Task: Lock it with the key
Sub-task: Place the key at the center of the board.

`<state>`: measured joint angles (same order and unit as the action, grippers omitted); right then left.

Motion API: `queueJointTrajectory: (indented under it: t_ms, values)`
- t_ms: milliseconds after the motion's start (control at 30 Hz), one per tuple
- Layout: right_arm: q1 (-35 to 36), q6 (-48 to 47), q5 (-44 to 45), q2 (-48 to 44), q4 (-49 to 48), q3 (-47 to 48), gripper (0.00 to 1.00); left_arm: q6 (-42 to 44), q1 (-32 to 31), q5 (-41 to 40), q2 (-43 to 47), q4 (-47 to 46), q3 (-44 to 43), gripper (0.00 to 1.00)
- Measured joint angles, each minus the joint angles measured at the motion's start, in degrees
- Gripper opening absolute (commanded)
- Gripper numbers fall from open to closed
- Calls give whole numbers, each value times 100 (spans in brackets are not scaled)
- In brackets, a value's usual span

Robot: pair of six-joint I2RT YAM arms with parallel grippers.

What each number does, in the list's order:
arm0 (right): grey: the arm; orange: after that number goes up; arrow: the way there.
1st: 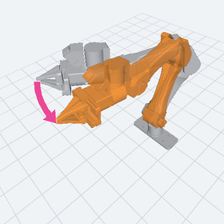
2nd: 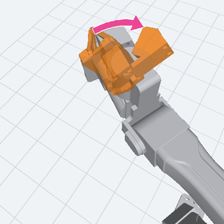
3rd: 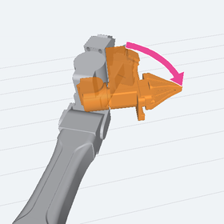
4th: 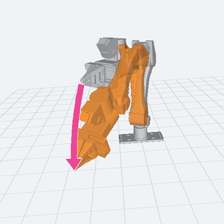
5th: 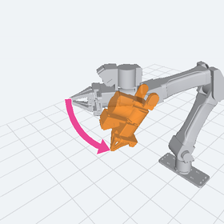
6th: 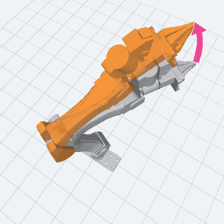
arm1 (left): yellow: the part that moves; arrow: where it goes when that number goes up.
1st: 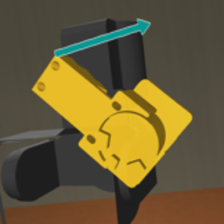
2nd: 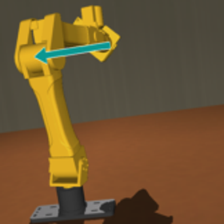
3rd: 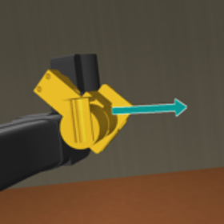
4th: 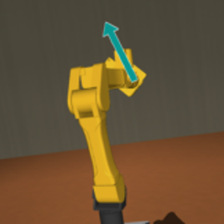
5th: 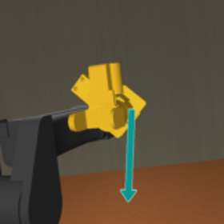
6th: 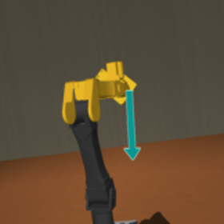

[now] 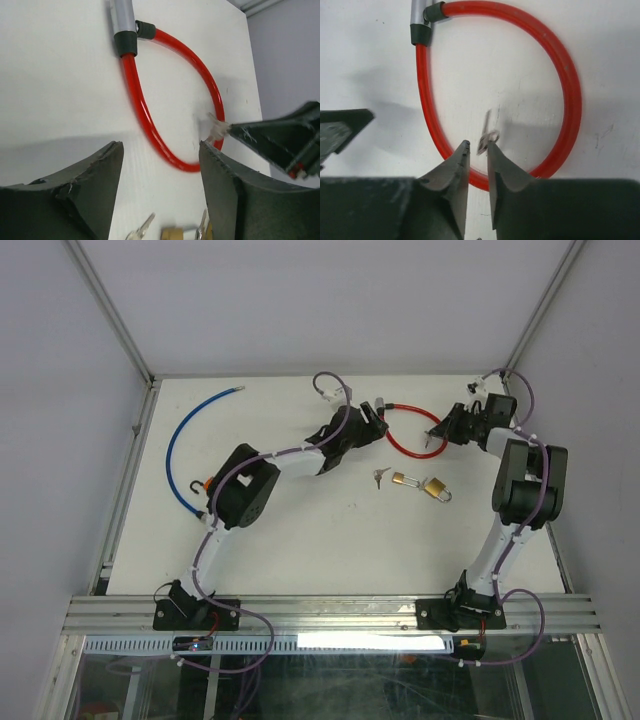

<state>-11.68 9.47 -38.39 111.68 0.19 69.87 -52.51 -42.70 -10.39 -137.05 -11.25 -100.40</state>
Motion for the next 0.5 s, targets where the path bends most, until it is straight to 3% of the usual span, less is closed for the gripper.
queueJointTrajectory:
  t_ms: [267,500]
  values:
    - [151,-269,219,96,361,96,37,1993,48,387,2483,-2162,3491,69]
    - [149,-713,245,-195,595,22,40,2927,352,914,4151,-2608,5523,71]
